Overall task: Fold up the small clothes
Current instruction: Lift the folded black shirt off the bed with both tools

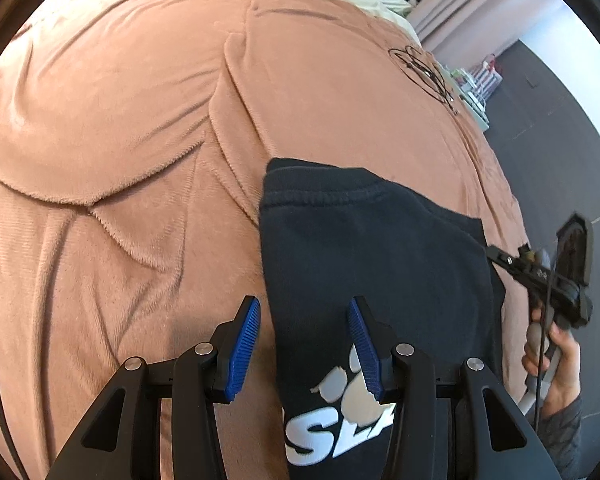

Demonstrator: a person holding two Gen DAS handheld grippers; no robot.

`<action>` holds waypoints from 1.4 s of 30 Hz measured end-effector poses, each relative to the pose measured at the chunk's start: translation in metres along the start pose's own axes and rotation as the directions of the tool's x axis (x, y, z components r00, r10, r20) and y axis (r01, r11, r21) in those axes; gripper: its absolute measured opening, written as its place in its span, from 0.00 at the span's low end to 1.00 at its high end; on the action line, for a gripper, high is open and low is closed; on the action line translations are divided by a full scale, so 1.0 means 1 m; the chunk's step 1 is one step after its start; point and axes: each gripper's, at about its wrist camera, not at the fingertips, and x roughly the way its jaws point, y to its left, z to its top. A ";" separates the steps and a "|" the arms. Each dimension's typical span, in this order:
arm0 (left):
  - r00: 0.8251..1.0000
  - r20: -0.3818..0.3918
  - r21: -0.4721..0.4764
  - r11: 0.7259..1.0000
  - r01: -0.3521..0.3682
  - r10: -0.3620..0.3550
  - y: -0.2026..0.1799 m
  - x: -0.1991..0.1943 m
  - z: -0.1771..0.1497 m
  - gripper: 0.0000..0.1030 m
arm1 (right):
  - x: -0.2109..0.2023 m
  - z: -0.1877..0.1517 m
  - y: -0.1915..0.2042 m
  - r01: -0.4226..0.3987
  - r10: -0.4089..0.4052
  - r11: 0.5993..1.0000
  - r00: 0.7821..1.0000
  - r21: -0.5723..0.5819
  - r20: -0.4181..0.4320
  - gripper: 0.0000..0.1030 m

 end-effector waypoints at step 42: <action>0.993 0.009 -0.100 0.988 0.118 -0.118 0.024 0.024 0.039 0.15 | 0.052 0.023 -0.048 -0.385 0.365 0.922 0.899 -0.037 -0.243 0.29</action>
